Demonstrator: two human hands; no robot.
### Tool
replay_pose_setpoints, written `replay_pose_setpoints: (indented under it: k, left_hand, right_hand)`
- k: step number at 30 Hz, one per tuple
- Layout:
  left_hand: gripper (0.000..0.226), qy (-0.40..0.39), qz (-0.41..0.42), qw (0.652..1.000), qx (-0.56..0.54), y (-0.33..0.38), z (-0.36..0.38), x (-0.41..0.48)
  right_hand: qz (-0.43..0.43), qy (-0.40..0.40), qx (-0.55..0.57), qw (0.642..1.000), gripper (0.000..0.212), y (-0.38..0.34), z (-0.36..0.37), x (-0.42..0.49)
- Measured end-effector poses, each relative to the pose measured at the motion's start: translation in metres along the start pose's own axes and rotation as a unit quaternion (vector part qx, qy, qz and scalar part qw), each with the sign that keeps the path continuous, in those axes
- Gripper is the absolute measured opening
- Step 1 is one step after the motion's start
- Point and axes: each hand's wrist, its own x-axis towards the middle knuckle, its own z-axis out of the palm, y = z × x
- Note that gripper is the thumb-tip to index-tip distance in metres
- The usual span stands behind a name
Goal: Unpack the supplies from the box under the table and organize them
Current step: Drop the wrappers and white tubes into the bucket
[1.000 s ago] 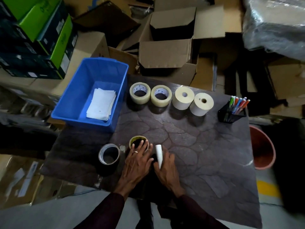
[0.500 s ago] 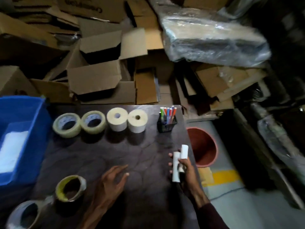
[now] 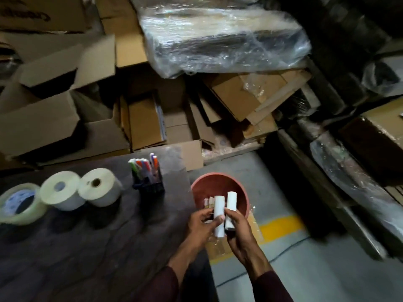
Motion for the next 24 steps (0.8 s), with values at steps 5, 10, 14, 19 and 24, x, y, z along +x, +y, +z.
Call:
replay_pose_setpoints:
  k: [5, 10, 14, 19, 24]
  left_hand:
    - [0.014, 0.032, -0.036, 0.999, -0.020, -0.008, 0.040, 0.061]
    - [0.012, 0.047, -0.093, 0.995, 0.009, -0.037, 0.058, 0.127]
    - [0.011, 0.078, -0.157, 0.983, 0.051, -0.066, 0.059, 0.162]
    - [0.031, 0.093, -0.252, 0.954, 0.131, -0.119, 0.046, 0.203]
    - [0.063, 0.088, -0.277, 0.945, 0.151, -0.139, 0.044, 0.228]
  right_hand:
    - [-0.018, 0.004, -0.124, 0.992, 0.035, -0.018, -0.040, 0.048]
    - [0.039, 0.069, -0.175, 0.981, 0.012, -0.014, -0.062, 0.107]
    - [0.098, 0.084, -0.198, 0.972, 0.019, 0.012, -0.068, 0.155]
    - [0.151, 0.120, -0.242, 0.951, 0.027, 0.042, -0.075, 0.200]
    - [0.159, 0.137, -0.248, 0.946, 0.036, 0.064, -0.081, 0.223]
